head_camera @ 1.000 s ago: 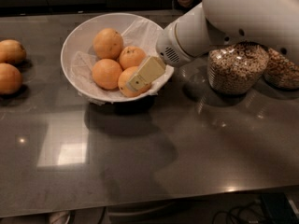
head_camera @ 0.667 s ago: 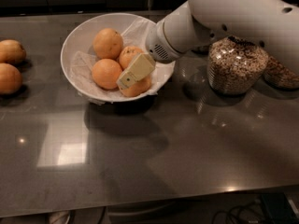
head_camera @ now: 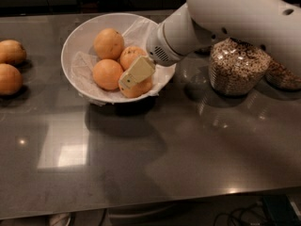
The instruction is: Pick orange from white bowl
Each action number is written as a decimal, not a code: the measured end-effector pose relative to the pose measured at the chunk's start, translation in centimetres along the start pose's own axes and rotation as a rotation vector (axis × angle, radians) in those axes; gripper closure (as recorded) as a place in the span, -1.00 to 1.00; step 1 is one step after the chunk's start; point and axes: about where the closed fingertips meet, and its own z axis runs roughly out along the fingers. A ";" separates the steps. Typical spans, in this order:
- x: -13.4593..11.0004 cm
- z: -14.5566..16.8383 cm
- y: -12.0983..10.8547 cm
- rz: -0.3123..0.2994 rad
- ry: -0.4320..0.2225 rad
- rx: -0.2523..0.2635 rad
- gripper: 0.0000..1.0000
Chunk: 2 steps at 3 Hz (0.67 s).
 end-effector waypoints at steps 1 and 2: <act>0.4 0.4 0.3 0.015 0.013 -0.002 -0.54; 0.7 0.4 0.6 0.023 0.023 0.006 -0.38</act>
Offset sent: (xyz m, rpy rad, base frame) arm -0.0058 -0.0029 -0.0156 -0.0163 0.0318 -0.0432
